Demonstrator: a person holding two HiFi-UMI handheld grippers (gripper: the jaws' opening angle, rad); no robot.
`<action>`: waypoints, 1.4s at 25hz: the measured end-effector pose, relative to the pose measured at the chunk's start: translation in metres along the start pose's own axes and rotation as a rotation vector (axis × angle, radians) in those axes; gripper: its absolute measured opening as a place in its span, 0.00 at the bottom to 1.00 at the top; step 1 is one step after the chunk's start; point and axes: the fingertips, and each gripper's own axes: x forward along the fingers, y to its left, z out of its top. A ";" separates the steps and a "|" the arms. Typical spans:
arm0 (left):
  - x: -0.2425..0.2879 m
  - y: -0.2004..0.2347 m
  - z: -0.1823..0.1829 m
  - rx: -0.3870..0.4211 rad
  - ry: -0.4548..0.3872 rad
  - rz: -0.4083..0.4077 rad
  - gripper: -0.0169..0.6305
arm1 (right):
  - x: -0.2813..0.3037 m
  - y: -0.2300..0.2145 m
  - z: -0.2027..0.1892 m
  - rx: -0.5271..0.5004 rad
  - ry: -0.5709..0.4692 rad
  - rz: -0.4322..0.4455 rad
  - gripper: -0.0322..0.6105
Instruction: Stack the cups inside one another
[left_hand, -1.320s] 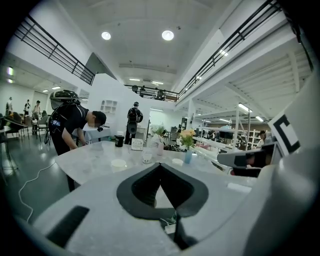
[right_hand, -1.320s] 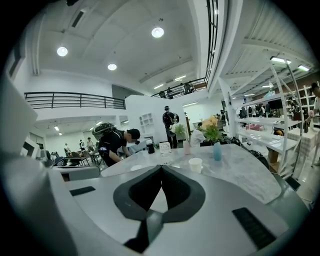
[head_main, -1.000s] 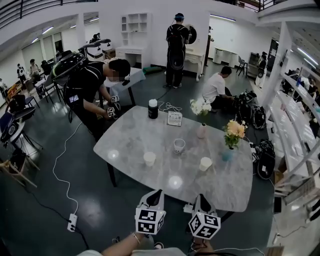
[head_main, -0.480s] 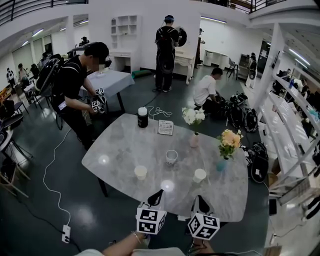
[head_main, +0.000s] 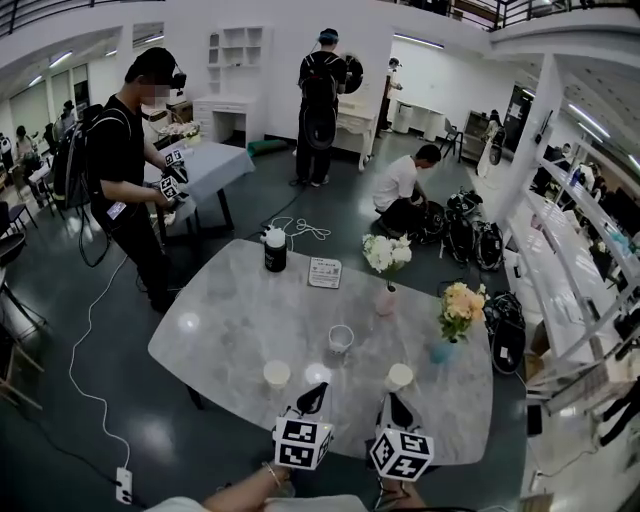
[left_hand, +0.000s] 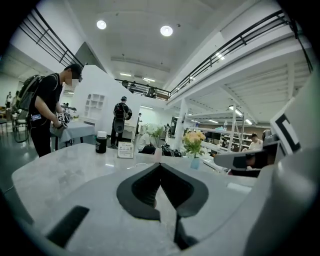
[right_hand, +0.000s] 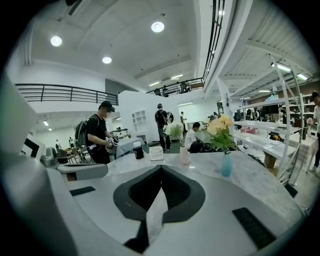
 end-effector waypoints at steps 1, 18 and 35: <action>0.005 0.003 0.002 0.001 0.004 -0.012 0.03 | 0.006 0.002 0.003 -0.002 0.003 -0.006 0.06; 0.073 0.053 -0.006 -0.017 0.086 -0.082 0.03 | 0.089 0.017 0.005 0.045 0.044 -0.062 0.06; 0.083 0.065 -0.022 -0.056 0.129 0.060 0.03 | 0.119 0.009 -0.010 0.039 0.116 0.072 0.06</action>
